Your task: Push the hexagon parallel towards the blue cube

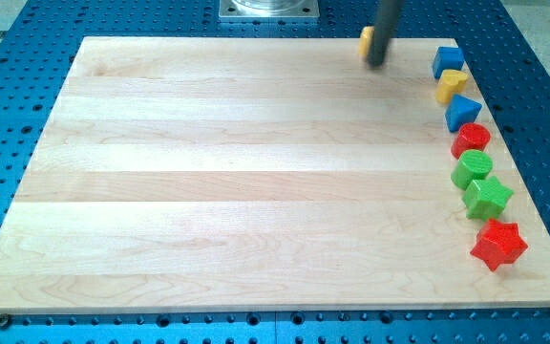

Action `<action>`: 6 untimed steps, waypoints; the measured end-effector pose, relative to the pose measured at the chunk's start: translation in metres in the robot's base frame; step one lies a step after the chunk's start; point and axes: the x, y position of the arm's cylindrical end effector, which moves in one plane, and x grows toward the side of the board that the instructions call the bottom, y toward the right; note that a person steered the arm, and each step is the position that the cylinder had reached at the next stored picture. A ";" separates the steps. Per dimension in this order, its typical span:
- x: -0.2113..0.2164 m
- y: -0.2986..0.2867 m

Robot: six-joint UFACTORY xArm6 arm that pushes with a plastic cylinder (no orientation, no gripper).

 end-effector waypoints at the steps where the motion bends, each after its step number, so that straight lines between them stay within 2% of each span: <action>1: -0.025 0.093; 2: -0.049 0.142; 5: -0.057 0.077; 6: -0.034 0.042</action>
